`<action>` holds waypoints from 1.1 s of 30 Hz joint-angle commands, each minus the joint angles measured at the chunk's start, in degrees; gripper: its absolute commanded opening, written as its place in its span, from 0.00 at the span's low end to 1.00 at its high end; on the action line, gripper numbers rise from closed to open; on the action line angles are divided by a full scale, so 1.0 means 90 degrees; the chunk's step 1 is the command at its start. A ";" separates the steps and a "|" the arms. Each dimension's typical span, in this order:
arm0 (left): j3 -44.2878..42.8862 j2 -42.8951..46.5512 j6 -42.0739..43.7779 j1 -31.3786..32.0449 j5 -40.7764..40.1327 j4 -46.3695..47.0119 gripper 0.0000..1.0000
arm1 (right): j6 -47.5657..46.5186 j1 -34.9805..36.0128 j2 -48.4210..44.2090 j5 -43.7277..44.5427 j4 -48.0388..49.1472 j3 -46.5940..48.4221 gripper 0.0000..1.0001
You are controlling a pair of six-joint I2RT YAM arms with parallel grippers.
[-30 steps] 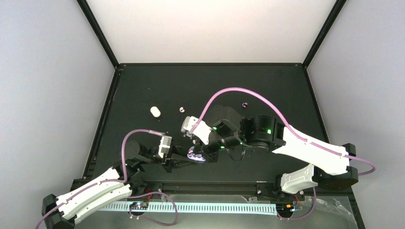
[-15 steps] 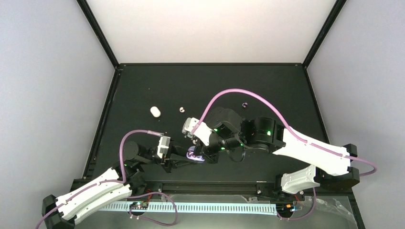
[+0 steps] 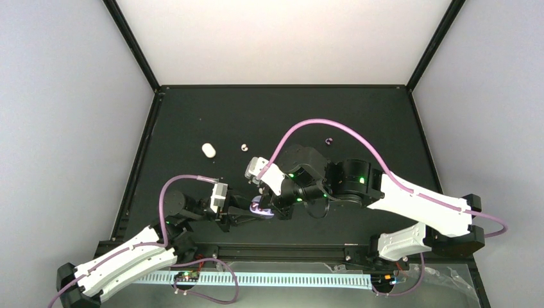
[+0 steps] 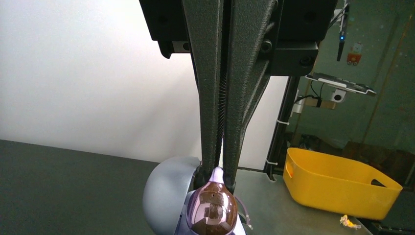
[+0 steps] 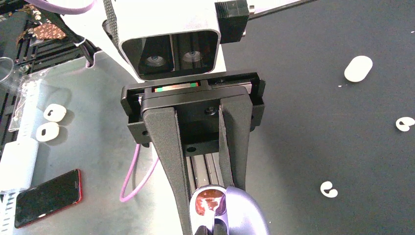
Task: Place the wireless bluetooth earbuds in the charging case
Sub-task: Place the earbud in the charging case.
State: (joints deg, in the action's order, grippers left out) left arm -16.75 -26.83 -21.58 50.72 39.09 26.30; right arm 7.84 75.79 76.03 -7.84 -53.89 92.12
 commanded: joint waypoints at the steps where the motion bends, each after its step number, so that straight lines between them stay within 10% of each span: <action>1: -0.0062 0.0144 -0.0002 0.0029 -0.0130 0.0297 0.02 | 0.0040 0.0042 -0.0024 0.0002 -0.0042 -0.0081 0.01; 33: -0.0170 0.0142 0.0075 0.0029 -0.0287 0.0161 0.02 | -0.0209 0.0319 0.0362 0.0887 -0.0678 0.0299 0.01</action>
State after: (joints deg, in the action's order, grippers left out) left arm -16.69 -26.24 -21.56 50.72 36.80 24.05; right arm 7.66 78.26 77.45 -0.19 -56.12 93.25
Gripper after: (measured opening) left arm 0.248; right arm 0.010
